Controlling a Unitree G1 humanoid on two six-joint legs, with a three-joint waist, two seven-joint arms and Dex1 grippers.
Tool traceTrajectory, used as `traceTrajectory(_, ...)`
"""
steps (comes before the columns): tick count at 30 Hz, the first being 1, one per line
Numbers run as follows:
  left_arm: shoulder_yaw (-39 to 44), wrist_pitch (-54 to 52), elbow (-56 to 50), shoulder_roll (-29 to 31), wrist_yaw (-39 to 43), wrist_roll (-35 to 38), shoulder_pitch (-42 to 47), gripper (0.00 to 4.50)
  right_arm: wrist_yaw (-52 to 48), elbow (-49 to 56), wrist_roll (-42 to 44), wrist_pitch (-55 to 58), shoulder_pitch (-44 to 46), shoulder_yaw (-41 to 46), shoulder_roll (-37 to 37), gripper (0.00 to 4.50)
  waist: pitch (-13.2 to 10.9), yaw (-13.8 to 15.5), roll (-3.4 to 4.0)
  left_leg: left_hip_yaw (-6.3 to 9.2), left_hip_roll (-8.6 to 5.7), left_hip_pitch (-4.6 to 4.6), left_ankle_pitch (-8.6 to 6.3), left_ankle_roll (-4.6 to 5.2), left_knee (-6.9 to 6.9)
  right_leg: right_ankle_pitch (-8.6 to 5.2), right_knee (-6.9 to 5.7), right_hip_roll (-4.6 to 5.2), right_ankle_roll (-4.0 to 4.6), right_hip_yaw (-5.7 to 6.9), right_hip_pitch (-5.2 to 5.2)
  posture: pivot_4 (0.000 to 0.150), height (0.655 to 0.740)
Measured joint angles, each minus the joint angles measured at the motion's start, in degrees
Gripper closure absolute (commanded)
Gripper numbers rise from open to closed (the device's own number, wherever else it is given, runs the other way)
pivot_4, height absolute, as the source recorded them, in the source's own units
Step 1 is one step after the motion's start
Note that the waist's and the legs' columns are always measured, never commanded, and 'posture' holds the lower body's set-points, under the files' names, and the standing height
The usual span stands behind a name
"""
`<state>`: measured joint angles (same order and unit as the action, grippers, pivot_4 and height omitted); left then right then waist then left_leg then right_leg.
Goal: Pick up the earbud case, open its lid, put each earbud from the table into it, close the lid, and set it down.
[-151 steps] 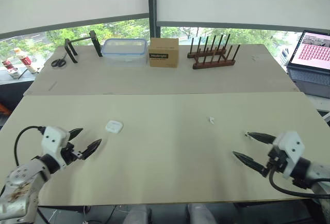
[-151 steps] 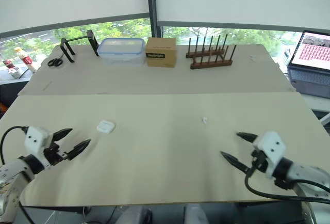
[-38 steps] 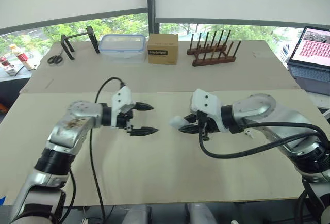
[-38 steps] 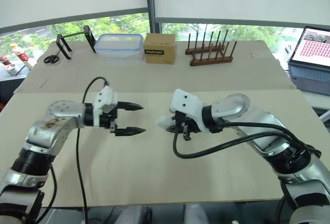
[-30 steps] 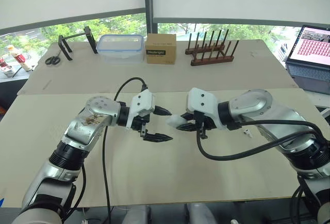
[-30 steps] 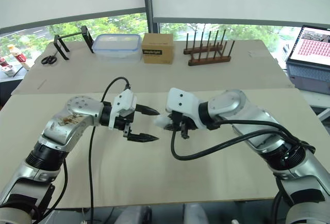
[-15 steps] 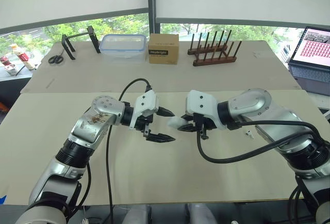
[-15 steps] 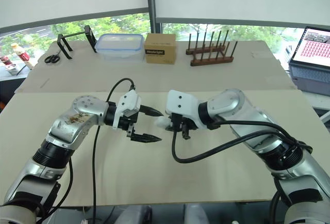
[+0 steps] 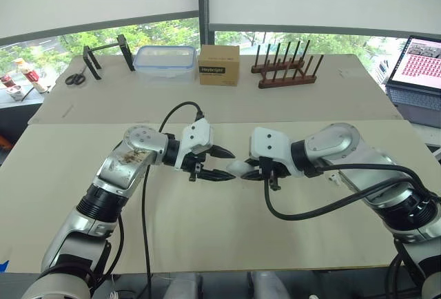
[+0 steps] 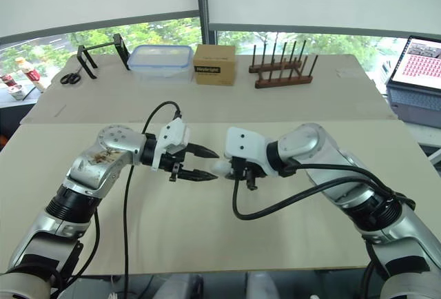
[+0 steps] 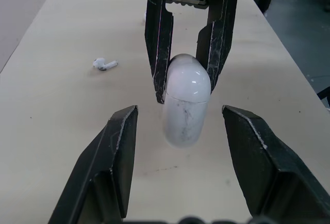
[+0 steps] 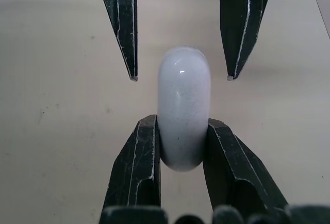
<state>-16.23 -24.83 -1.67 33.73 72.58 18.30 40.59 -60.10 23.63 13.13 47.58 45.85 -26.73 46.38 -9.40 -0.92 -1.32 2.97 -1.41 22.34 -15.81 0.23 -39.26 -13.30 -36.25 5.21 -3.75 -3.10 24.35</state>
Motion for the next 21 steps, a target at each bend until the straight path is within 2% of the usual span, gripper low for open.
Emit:
traceTrajectory(8, -0.7, 0.8, 0.0, -1.3, 0.0, -0.5, 0.0, 1.74, -0.6, -0.1, -0.1, 0.0, 0.0, 0.1, -1.0, 3.77, 0.0, 0.0, 0.0, 0.0, 0.0, 0.0, 0.0, 0.0, -0.02, 0.0, -0.02, 0.0, 0.0, 0.0, 0.0, 0.15, 0.74)
traceTrajectory(11, -0.8, 0.8, 0.0, -1.4, 0.1, -0.5, 0.0, 2.57, -0.7, -0.1, 0.0, 0.1, 0.0, 0.2, -1.1, 3.77, 0.0, 0.0, 0.0, 0.0, 0.0, 0.0, 0.0, 0.0, -0.03, 0.0, -0.04, 0.0, 0.0, 0.0, 0.0, 0.15, 0.74)
traceTrajectory(14, -1.0, 1.1, 0.0, -1.2, 0.5, -0.8, 0.0, 3.91, -1.1, -0.1, 0.2, 0.3, 0.0, 0.3, -1.3, 3.77, 0.0, 0.0, 0.0, 0.01, 0.0, 0.0, 0.0, 0.0, -0.03, 0.0, -0.04, 0.0, 0.0, 0.0, 0.0, 0.15, 0.74)
traceTrajectory(19, -1.0, 1.3, -0.1, -1.1, 1.0, -1.2, 0.0, 3.9, -1.1, -0.3, 0.7, 1.0, 0.0, 0.4, -1.6, 3.77, 0.0, 0.0, 0.0, 0.01, 0.0, 0.0, 0.0, 0.0, -0.04, 0.0, -0.05, 0.0, 0.0, 0.0, 0.0, 0.15, 0.74)
traceTrajectory(21, -1.0, 1.5, -0.1, -1.1, 1.1, -1.2, -0.1, 3.9, -1.1, -0.3, 1.0, 1.1, 0.0, 0.4, -1.6, 2.7, 0.0, 0.0, 0.0, 0.01, 0.0, 0.0, 0.0, 0.0, -0.04, 0.0, -0.05, 0.0, 0.0, 0.0, 0.0, 0.15, 0.74)
